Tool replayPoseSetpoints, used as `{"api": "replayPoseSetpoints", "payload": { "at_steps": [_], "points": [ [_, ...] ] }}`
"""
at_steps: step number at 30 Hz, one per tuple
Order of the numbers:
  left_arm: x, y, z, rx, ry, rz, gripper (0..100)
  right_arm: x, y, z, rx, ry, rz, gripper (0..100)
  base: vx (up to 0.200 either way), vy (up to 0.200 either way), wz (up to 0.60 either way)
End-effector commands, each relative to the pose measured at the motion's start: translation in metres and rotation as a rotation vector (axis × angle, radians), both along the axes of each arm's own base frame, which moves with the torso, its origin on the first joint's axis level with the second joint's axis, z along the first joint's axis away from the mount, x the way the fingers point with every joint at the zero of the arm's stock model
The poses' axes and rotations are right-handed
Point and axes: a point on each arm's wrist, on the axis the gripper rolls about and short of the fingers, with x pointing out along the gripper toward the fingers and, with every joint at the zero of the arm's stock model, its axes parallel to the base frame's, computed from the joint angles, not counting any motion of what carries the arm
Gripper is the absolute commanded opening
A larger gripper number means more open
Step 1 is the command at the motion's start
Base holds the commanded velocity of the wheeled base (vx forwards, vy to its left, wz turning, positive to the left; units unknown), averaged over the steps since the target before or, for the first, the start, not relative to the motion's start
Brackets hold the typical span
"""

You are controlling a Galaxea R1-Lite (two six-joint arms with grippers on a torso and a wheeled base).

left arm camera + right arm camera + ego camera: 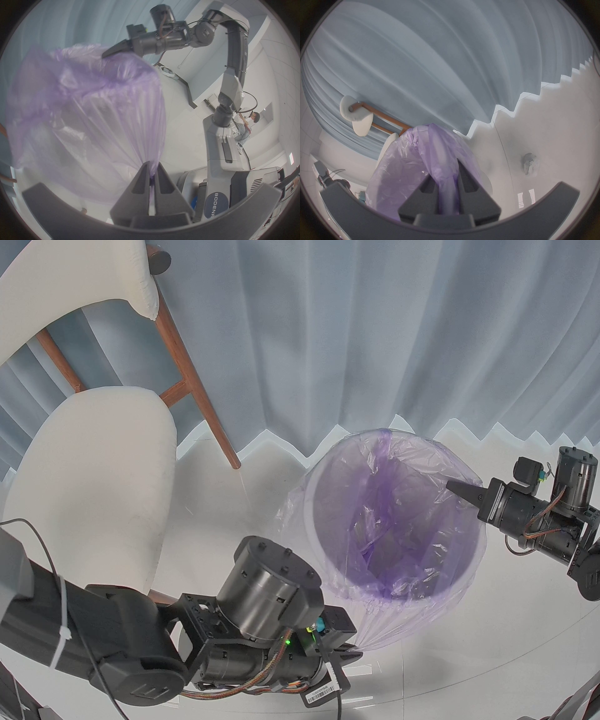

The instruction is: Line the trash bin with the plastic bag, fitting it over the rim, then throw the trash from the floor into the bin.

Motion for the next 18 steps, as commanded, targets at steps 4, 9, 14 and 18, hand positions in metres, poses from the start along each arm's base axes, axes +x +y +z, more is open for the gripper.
{"api": "replayPoseSetpoints", "payload": {
  "at_steps": [4, 9, 14, 18],
  "points": [
    [0.007, -0.003, -0.012, 0.018, 0.017, 0.015, 0, -0.002, -0.001, 0.009, 0.022, -0.025, -0.001, 0, 0.000, 0.000, 0.00],
    [0.006, -0.005, -0.012, 0.006, 0.009, 0.011, 0, -0.003, -0.001, 0.008, 0.021, -0.022, 0.001, 0, 0.000, 0.000, 0.00],
    [0.001, 0.000, -0.011, 0.010, 0.012, 0.010, 100, -0.003, -0.001, 0.006, 0.019, -0.015, -0.001, 0, 0.000, 0.000, 0.00],
    [-0.017, 0.006, 0.009, -0.047, -0.011, -0.023, 100, -0.001, -0.001, -0.002, 0.003, 0.005, -0.001, 0, 0.000, 0.000, 0.00]
  ]
}}
